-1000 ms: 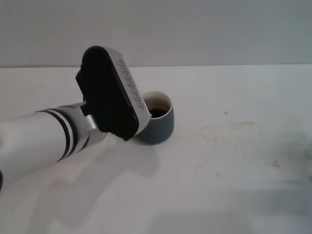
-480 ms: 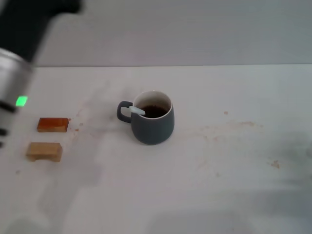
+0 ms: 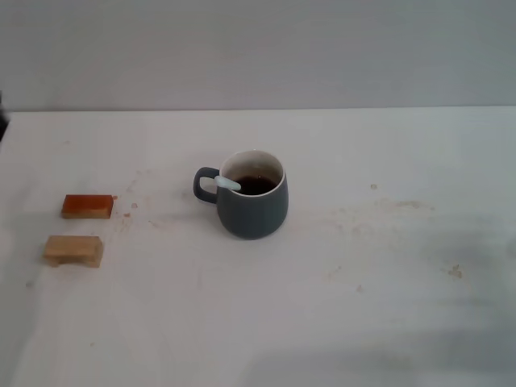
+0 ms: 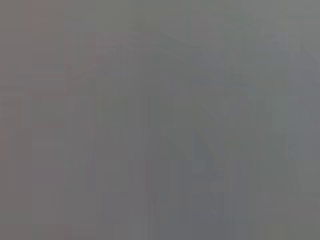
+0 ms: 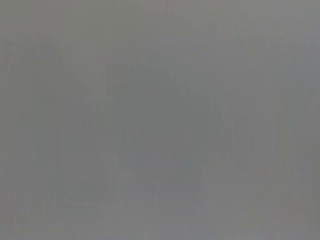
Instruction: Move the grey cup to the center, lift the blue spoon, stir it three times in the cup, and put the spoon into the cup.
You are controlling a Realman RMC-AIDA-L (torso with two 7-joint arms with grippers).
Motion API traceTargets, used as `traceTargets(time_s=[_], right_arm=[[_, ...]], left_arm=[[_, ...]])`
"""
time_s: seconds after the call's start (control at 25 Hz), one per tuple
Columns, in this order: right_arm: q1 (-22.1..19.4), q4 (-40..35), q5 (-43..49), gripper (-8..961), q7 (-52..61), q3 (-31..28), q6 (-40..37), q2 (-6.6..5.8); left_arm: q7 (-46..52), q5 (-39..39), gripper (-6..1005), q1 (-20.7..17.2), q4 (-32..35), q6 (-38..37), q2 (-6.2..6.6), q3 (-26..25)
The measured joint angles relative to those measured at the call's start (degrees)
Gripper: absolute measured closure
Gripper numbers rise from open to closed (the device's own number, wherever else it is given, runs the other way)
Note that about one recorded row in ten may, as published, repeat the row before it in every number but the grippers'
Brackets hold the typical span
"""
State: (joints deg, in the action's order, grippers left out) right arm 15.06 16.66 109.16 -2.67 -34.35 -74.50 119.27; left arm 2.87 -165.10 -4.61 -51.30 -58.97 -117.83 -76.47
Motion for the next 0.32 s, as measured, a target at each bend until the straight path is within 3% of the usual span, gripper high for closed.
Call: traceTargets(time_s=[0.08,0.2,0.32], right_arm=[[-0.10,-0.35,0.01,954,-0.22,1.18,-2.18,0.00],[-0.14,-0.67,0.03,954,-0.28,2.35,-4.63,0.00],[-0.28,-0.74,0.05,954,-0.31,2.47,-6.01,0.00]], left_arm=[[2.95,0.02,244,3.06,11.85,-6.54,-0.22,-1.40],[3.45,0.09,211,7.12,24.44,-14.81,-0.59,-2.46],[3.30,0.11,189,9.05,30.28,-17.53,-0.67,-2.62]])
